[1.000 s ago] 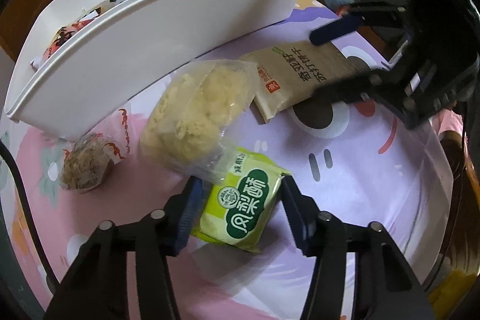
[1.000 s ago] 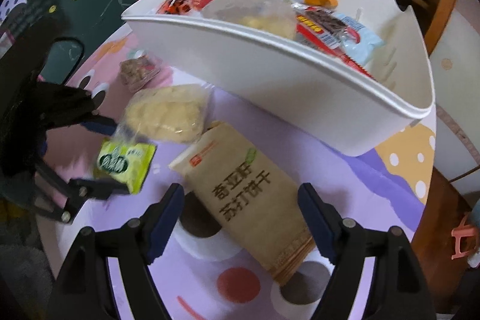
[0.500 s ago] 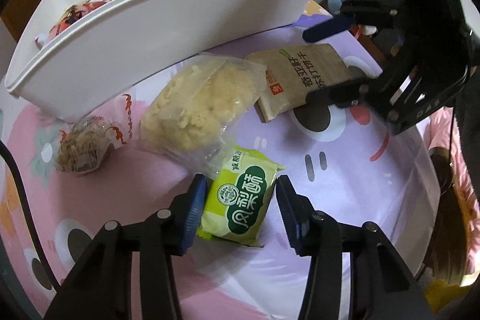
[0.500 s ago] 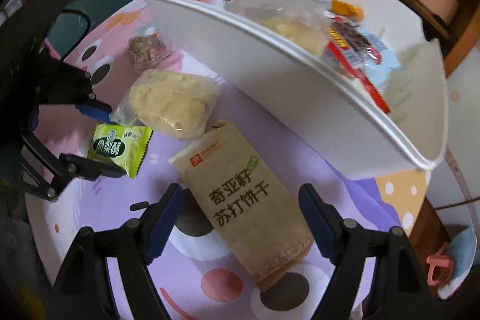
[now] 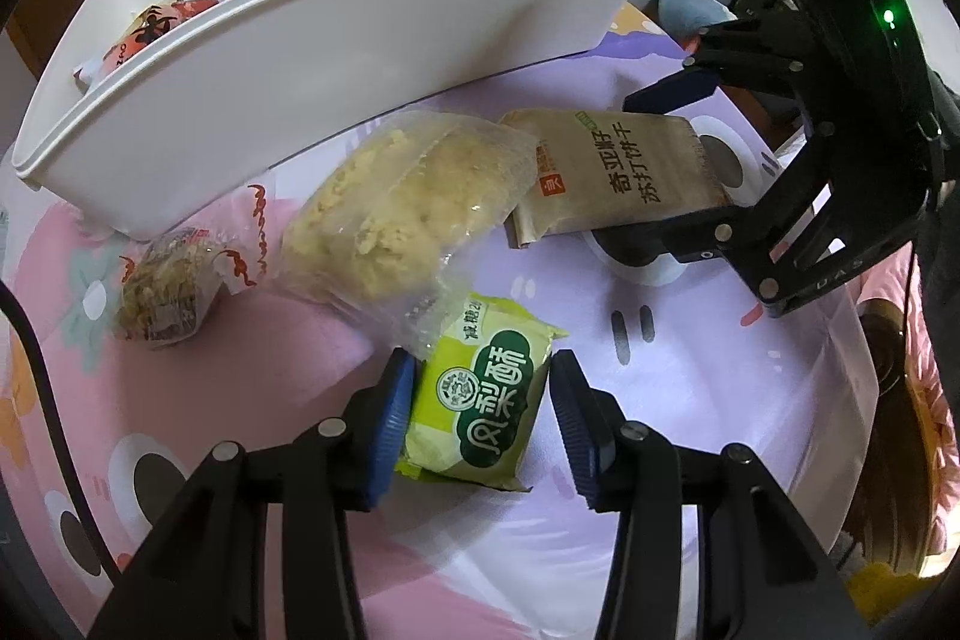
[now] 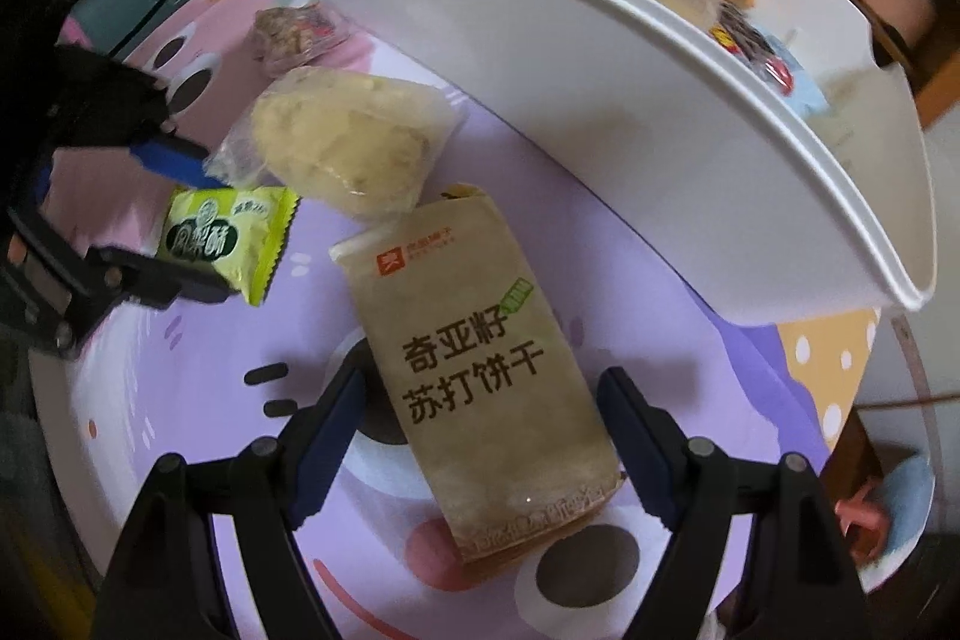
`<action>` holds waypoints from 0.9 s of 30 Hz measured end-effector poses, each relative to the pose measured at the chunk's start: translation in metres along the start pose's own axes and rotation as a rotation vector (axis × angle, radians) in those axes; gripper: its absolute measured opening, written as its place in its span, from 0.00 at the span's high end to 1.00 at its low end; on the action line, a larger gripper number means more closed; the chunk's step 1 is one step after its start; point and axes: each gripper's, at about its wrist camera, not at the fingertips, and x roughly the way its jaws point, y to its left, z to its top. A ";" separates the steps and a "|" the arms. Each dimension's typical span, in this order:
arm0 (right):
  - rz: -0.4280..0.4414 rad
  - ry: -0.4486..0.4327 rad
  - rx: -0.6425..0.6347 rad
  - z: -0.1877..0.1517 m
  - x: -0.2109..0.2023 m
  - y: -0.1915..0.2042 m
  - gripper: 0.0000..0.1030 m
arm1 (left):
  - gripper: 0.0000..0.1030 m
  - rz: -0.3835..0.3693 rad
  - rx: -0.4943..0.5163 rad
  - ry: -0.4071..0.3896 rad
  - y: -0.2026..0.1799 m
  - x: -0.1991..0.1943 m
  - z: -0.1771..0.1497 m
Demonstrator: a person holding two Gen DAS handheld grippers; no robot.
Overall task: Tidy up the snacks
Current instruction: 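Grasp green pastry pack with left tool while right tool grasps cracker bag, lift both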
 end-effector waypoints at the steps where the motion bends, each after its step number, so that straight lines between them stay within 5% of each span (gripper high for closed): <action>1: -0.006 -0.008 0.021 -0.002 -0.002 -0.001 0.27 | 0.56 0.006 -0.002 -0.003 -0.003 0.000 -0.001; 11: -0.094 -0.068 0.264 -0.020 -0.011 0.008 0.44 | 0.66 0.013 -0.087 -0.030 -0.005 -0.009 -0.018; 27: 0.073 -0.361 0.549 -0.063 -0.089 0.036 0.46 | 0.66 0.015 -0.208 -0.209 -0.007 -0.100 -0.051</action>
